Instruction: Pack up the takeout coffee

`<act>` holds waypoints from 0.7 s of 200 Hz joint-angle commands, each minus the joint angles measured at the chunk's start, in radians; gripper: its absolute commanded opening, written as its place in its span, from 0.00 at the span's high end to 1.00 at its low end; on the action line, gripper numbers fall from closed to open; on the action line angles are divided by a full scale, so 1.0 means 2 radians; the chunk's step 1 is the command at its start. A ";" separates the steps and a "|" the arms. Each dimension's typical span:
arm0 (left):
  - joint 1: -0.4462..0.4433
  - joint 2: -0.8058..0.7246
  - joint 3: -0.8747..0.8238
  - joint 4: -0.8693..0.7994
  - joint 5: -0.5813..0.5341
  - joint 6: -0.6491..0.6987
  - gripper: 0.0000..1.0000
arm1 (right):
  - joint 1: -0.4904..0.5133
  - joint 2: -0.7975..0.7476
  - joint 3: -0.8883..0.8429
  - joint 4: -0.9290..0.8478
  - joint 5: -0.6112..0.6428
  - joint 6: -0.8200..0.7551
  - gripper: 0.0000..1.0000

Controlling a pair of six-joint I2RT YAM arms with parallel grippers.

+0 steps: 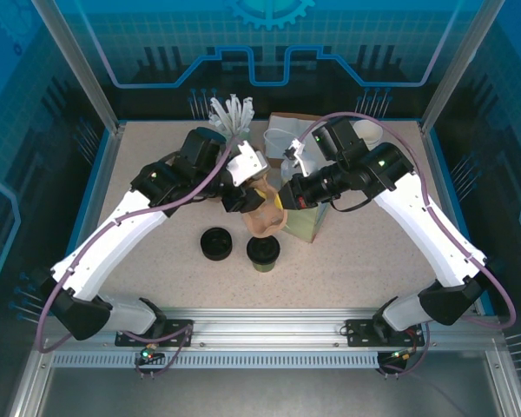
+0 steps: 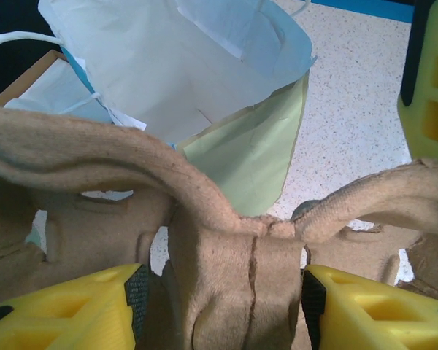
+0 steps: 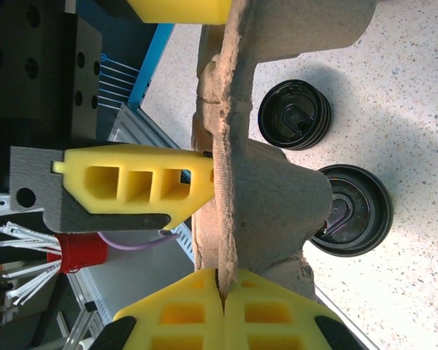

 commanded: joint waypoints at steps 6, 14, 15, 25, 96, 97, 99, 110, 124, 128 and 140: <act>-0.009 0.004 -0.001 -0.017 0.011 0.015 0.41 | 0.010 0.001 0.015 -0.012 -0.013 -0.007 1.00; -0.008 0.005 -0.001 -0.018 0.013 0.017 0.41 | 0.011 0.001 0.016 -0.012 -0.013 -0.007 1.00; -0.009 0.005 -0.002 -0.018 0.013 0.018 0.41 | 0.011 0.001 0.016 -0.012 -0.013 -0.007 1.00; -0.011 0.005 -0.003 -0.020 0.013 0.020 0.41 | 0.011 0.001 0.016 -0.013 -0.013 -0.008 1.00; -0.011 0.007 -0.006 -0.019 -0.001 0.021 0.50 | 0.011 0.001 0.019 -0.018 -0.010 -0.009 1.00; -0.011 0.008 -0.006 -0.019 -0.001 0.021 0.50 | 0.011 0.001 0.019 -0.018 -0.009 -0.009 1.00; -0.011 0.008 -0.005 -0.019 -0.001 0.021 0.51 | 0.011 0.000 0.019 -0.018 -0.009 -0.009 1.00; -0.011 0.009 -0.003 -0.020 0.001 0.018 0.53 | 0.011 -0.001 0.018 -0.019 -0.008 -0.009 1.00; -0.010 0.009 -0.002 -0.018 0.007 0.014 0.55 | 0.011 -0.001 0.017 -0.019 -0.007 -0.009 1.00; -0.010 0.009 -0.003 -0.017 0.008 0.013 0.55 | 0.011 -0.002 0.016 -0.019 -0.007 -0.009 1.00; -0.011 0.008 -0.003 -0.016 0.009 0.011 0.58 | 0.011 -0.002 0.015 -0.020 -0.005 -0.009 1.00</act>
